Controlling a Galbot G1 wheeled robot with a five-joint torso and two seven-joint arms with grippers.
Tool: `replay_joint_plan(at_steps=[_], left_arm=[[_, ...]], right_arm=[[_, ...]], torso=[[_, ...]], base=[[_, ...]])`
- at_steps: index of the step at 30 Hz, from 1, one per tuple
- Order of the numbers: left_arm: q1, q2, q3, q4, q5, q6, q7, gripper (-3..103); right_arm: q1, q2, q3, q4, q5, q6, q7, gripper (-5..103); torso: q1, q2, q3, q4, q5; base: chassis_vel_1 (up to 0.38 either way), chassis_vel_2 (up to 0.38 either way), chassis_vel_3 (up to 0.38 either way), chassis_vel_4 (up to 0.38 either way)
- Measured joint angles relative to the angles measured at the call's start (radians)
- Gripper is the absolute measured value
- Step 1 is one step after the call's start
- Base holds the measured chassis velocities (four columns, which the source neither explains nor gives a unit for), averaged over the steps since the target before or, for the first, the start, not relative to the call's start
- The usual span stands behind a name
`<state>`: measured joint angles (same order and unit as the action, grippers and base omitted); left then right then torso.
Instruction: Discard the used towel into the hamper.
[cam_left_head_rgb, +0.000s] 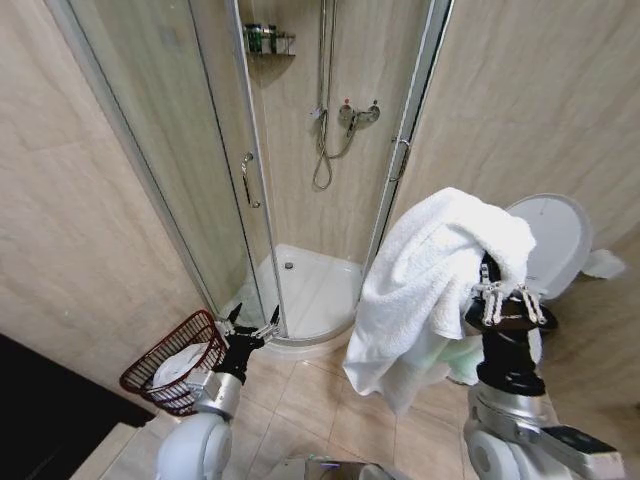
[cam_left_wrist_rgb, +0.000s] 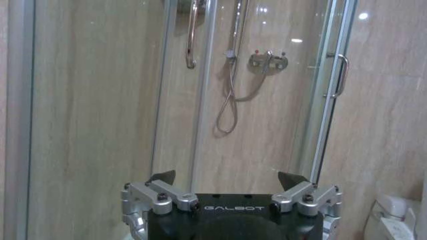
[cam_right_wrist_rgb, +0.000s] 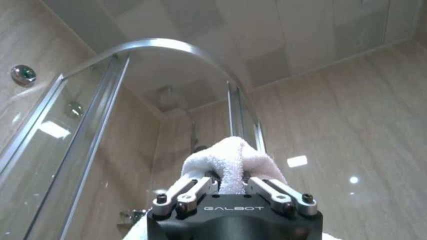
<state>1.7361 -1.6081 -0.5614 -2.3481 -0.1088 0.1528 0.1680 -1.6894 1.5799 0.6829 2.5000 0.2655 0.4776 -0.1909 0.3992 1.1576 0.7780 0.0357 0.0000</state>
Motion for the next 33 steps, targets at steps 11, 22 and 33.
replay_joint_plan(at_steps=[11, 22, 33], left_arm=[[0.0, 0.0, 0.0, 0.0, 0.0, 0.0, 0.0, 100], [0.0, 0.0, 0.0, 0.0, 0.0, 0.0, 0.0, 100], [0.0, 0.0, 0.0, 0.0, 0.0, 0.0, 0.0, 100]], right_arm=[[0.019, 0.0, 0.009, 0.0, 0.006, 0.002, -0.002, 13], [0.033, 0.003, -0.022, 0.0, -0.002, -0.001, 0.021, 13], [0.052, 0.011, -0.072, 0.0, -0.006, 0.034, -0.036, 13]], torso=[[-0.002, -0.003, -0.002, -0.0002, 0.0002], [-0.003, -0.009, -0.004, 0.0, 0.0001], [-0.005, -0.011, -0.006, 0.0001, -0.0001]], base=[[0.083, -0.085, -0.084, 0.095], [0.038, -0.031, -0.026, 0.046], [0.028, 0.06, 0.056, 0.029]])
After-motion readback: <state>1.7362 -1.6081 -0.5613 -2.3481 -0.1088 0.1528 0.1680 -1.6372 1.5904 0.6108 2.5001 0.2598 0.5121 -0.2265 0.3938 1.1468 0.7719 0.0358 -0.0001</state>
